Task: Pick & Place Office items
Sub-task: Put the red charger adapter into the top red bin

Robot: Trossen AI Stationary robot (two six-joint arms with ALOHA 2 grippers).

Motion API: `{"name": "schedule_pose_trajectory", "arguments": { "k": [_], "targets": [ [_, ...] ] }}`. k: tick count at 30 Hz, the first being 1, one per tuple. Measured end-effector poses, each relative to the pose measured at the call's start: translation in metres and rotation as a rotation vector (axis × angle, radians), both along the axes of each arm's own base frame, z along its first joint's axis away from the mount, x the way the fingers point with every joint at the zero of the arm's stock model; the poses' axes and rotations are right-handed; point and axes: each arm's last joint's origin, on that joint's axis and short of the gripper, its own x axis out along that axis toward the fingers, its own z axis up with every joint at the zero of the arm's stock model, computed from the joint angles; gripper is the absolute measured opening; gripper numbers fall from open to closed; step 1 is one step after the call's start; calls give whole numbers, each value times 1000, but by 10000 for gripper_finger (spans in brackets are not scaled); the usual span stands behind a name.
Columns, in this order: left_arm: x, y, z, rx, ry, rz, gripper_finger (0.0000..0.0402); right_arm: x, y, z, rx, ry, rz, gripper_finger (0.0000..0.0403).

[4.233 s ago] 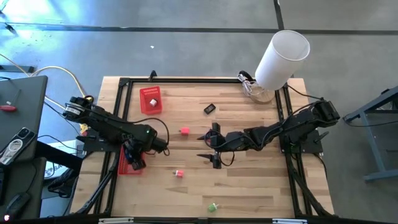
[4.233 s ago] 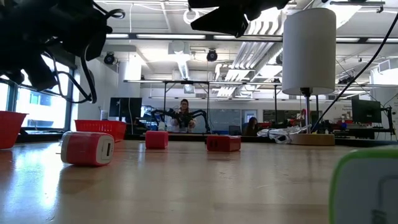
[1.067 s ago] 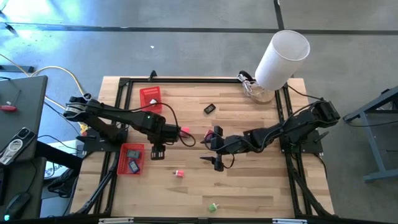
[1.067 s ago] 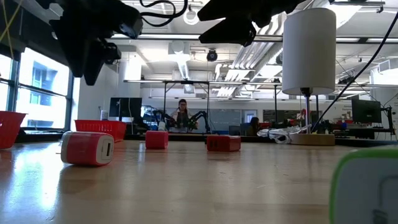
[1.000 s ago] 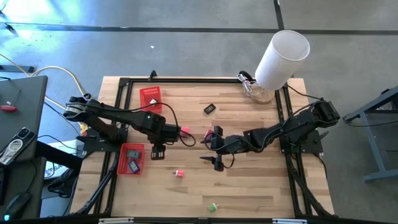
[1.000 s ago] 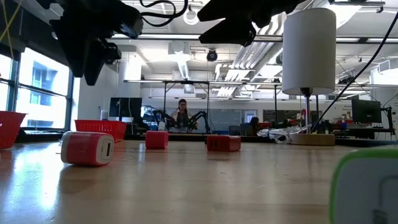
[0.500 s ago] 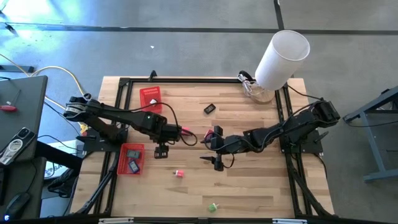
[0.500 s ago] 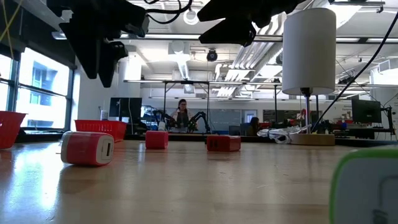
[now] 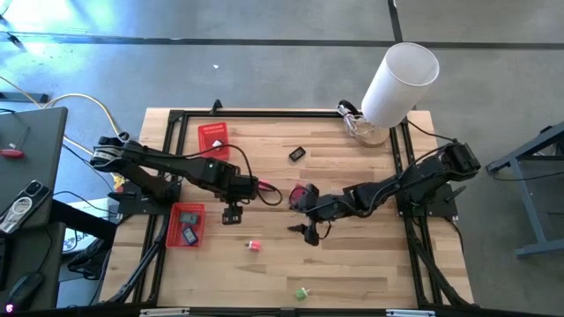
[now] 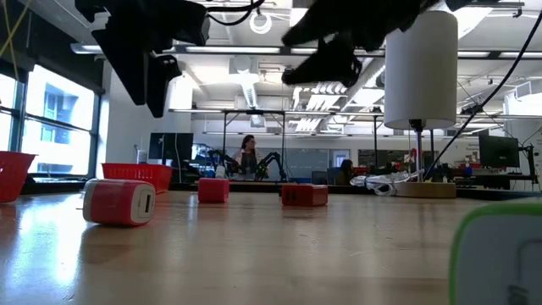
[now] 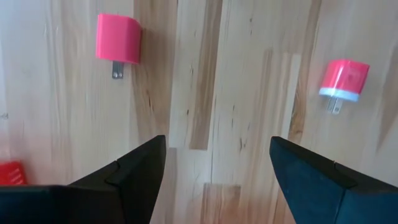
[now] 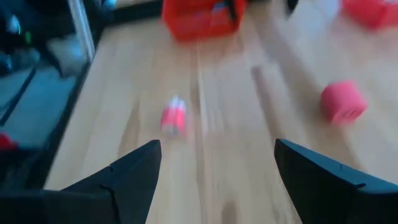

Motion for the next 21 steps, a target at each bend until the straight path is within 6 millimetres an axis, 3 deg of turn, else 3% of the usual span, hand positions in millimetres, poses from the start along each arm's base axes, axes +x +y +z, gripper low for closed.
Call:
{"name": "schedule_pose_trajectory", "arguments": {
  "k": [6,12,21],
  "targets": [
    [3,0,1,-4,-27,0,279,-1,-2,-22,-32,121,-47,301],
    [4,-1,1,-7,-41,0,279,-7,-5,-31,-60,214,-129,301],
    [4,-1,1,-9,-46,4,279,-25,-16,-53,-150,428,-389,301]
  ]
}}
